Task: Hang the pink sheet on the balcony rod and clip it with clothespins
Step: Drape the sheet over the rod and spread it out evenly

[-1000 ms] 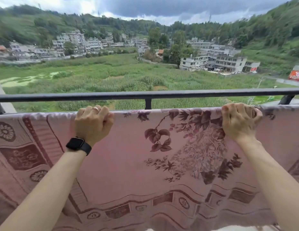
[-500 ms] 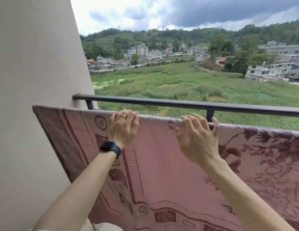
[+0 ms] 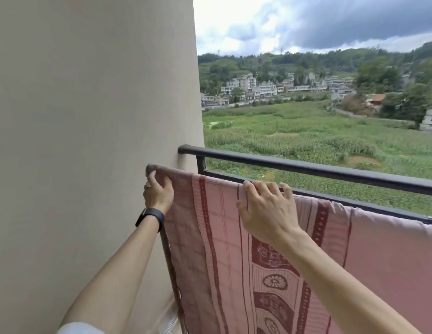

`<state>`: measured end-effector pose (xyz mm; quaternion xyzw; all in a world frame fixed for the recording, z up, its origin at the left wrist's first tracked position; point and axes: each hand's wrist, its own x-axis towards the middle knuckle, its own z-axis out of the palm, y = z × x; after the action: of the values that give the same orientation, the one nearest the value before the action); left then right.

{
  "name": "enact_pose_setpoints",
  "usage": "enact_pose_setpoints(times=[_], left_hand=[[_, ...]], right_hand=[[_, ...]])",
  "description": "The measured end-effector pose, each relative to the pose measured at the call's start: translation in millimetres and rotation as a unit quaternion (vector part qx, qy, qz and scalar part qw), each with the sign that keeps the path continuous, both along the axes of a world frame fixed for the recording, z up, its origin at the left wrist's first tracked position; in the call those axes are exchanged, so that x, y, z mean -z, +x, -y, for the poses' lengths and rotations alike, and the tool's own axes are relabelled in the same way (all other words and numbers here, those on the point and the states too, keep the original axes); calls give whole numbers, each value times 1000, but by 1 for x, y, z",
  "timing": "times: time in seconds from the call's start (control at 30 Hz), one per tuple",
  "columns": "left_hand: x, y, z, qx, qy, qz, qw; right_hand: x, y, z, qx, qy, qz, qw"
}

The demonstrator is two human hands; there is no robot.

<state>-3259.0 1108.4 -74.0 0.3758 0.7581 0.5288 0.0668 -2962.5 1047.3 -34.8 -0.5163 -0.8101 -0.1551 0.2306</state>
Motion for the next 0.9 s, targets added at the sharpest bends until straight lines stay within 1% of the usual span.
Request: enact_pose_setpoints(times=[0.03,0.17,0.23,0.3,0.37,0.43,0.47,0.6,0.7,0.77,0.83,0.87,0.9], left_hand=[[0,-14,-2,0,8,31,999],[-4,-52,-20,41,104,113,987],[-5,-67,-33,55,112,125,984],[-5,-75,-40,57,108,89,989],[-11,-78,-40,40,95,15,995],[-15,-82,-41,19,84,-77,993],[-17,-83,-41,10,76,-94,993],[-33,-78,-47,-17,71,-31,997],[-35,-87,-49,-80,76,34,993],[-30,-98,-50,-98,40,72,992],[-31,-99,-52,-92,-7,82,992],[-37,-95,-53,-90,-17,73,993],[-45,-87,-53,-92,-14,44,995]], right_hand=[[1,-13,-5,1,-8,5,1000],[7,-42,-18,25,-2,-3,1000],[11,-44,-21,34,14,-8,999],[13,-43,-24,43,25,-8,999],[14,-45,-25,48,27,-5,998],[12,-48,-25,47,22,-5,999],[11,-50,-25,46,17,-8,999],[5,-53,-23,52,2,-11,999],[2,-49,-19,55,20,3,998],[-1,-42,-16,68,21,10,997],[-1,-33,-15,85,-1,20,996],[0,-29,-16,91,-10,21,996],[2,-26,-16,96,-15,21,995]])
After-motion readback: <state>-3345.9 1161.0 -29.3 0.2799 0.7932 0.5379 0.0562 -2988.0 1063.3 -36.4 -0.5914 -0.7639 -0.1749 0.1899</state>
